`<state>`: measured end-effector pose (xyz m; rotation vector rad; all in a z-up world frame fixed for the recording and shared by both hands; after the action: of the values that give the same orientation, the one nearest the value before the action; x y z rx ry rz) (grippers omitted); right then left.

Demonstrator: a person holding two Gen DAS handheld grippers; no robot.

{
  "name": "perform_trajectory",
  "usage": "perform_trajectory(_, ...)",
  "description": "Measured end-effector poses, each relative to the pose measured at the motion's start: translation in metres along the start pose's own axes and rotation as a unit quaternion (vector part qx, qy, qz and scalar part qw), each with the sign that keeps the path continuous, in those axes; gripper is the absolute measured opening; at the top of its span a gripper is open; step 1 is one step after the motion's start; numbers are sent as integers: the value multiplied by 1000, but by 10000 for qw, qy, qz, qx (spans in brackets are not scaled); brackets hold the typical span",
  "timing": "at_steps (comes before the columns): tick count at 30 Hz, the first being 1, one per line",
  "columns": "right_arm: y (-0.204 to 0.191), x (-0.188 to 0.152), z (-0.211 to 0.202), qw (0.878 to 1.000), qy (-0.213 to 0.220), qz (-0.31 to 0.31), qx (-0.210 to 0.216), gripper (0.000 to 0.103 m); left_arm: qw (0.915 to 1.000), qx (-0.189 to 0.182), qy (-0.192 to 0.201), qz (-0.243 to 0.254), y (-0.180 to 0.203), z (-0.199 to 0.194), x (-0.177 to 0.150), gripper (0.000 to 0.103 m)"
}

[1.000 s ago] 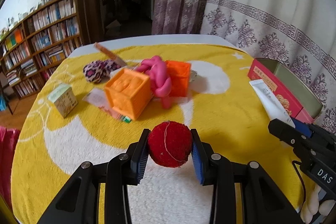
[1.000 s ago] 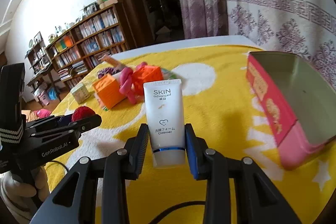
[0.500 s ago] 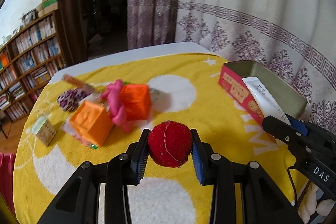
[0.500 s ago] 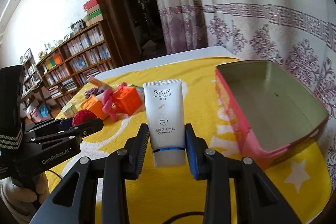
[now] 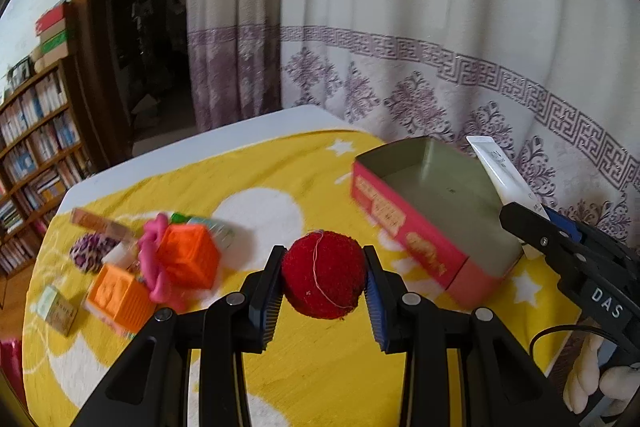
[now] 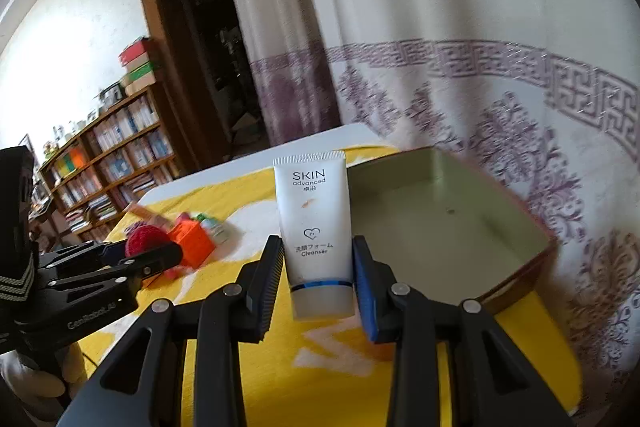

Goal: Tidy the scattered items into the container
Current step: 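Carry the red ball with the left tool while the right tool carries the tube toward the tin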

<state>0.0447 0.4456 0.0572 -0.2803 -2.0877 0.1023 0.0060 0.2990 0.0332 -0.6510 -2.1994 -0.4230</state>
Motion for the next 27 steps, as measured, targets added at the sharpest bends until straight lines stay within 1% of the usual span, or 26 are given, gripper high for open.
perform_trajectory(10, 47, 23, -8, 9985, 227, 295, -406, 37, 9988, -381, 67, 285, 48, 14, 29, 38)
perform_trajectory(17, 70, 37, -4, 9968, 316, 394, -624, 37, 9969, -611, 232, 438, 79, 19, 57, 38)
perform_trajectory(22, 81, 46, 0, 9957, 407, 438, -704, 37, 9962, -723, 226, 440, 90, 30, 67, 38)
perform_trajectory(27, 91, 46, 7, 9955, 334, 517, -725, 37, 9958, -816, 157, 383, 96, 44, 73, 38)
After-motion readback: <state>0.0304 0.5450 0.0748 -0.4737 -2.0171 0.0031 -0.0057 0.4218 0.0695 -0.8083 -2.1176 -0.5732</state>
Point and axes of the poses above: each gripper's, at about its wrist camera, not at the fingertips, and z roughly the way its jaws point, y to its right, x to its top, the point moved 9 cm from there along z, roughly the way its jaws point, and after that the axes turned 6 degrees about -x, right-handed, at the moved point
